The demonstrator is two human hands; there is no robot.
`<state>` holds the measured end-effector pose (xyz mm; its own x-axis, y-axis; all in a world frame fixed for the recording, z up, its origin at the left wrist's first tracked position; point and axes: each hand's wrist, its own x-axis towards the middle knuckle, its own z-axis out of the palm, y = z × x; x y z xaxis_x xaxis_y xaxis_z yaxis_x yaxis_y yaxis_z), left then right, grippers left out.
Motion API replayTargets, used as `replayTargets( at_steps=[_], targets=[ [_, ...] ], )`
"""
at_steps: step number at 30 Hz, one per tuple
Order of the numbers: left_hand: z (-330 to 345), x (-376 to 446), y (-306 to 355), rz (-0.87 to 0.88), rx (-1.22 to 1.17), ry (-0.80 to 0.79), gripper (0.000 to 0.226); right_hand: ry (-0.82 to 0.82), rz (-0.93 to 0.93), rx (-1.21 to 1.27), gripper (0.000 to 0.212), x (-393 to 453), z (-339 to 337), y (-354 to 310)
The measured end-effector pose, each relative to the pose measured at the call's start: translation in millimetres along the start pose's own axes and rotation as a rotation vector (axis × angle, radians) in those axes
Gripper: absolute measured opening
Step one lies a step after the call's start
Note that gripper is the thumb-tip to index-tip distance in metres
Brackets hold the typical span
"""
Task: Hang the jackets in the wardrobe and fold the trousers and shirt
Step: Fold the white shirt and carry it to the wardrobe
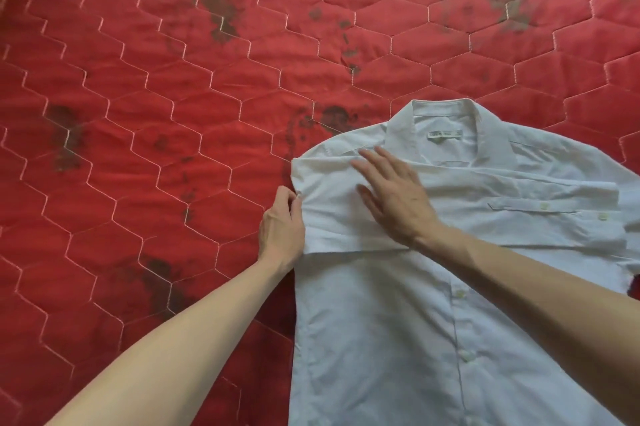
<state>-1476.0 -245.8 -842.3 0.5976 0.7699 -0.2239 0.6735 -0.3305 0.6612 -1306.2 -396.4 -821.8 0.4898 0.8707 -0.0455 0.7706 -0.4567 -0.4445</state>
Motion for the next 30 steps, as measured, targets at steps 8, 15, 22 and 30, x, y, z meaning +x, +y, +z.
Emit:
replayTargets(
  at_steps=[8,15,22,30],
  targets=[
    [-15.2,-20.8,-11.9,-0.194,-0.254,-0.094,0.036,-0.423,-0.127,-0.237,0.060,52.9,32.9,-39.9],
    [-24.6,-31.0,-31.9,-0.119,-0.274,-0.345,0.025,-0.156,0.073,-0.032,0.040,91.5,37.1,-70.0],
    [-39.2,-19.6,-35.3,-0.346,-0.382,-0.469,0.027,-0.057,0.092,-0.094,0.024,110.6,33.7,-75.0],
    [-13.9,-52.8,-23.4,0.359,0.364,0.156,0.018,-0.083,-0.570,-0.277,0.052,53.8,40.6,-48.1]
  ],
)
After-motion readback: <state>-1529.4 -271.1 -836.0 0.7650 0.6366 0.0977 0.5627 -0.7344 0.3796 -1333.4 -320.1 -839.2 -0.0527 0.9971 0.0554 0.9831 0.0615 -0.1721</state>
